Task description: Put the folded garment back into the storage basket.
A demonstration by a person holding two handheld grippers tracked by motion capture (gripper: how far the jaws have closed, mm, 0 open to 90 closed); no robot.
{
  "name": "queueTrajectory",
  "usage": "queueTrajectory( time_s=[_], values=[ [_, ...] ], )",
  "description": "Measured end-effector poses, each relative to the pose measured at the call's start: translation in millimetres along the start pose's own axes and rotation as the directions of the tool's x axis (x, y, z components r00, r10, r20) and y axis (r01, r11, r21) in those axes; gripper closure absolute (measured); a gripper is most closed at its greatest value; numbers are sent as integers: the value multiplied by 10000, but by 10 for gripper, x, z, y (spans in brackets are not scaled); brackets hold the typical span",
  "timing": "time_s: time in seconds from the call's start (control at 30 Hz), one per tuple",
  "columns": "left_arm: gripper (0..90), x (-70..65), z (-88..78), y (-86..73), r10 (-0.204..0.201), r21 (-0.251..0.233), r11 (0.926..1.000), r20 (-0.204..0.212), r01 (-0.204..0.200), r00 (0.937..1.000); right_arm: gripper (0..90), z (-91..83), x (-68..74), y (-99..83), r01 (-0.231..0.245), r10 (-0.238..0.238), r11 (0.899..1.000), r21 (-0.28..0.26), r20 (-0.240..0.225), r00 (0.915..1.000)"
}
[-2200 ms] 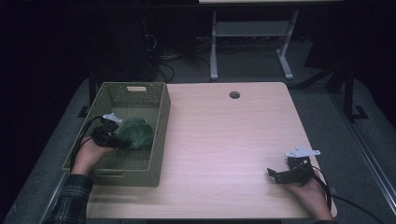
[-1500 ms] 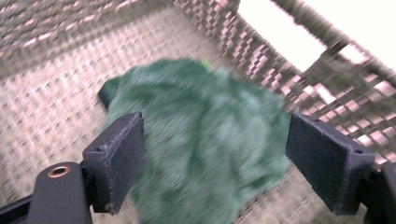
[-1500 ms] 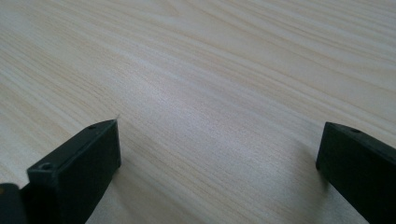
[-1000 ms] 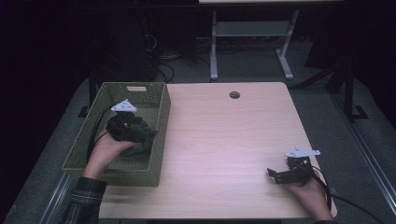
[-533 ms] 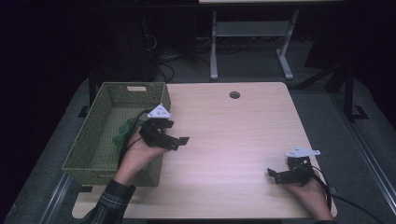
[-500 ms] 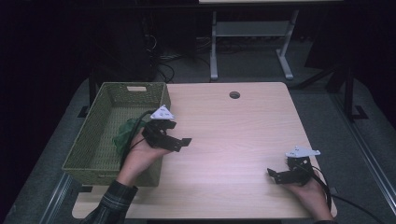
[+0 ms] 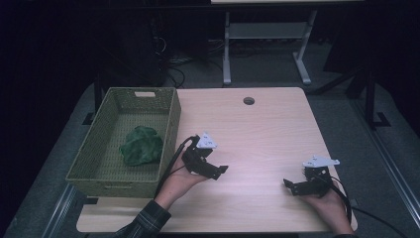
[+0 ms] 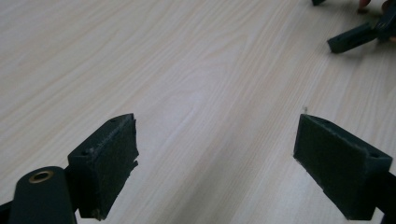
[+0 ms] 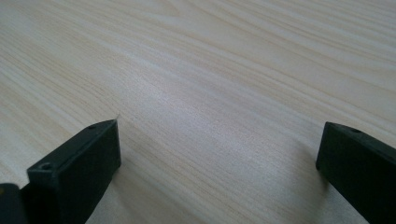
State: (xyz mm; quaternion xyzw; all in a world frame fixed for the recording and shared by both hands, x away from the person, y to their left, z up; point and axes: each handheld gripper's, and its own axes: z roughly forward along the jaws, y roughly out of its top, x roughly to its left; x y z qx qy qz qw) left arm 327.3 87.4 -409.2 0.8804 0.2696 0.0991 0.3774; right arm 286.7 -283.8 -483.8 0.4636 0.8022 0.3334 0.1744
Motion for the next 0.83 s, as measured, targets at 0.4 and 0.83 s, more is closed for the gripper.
queueTrajectory(
  time_s=[0.4,0.83],
  values=[
    [128,7,312,-284,6,243,9997,-163,-2,9999,0,0,1,0,14,-14,10000,-4,-7,10000],
    [127,10,458,-427,-14,752,9972,-293,36,9996,0,0,3,0,23,-23,10000,4,-22,10000]
  ],
)
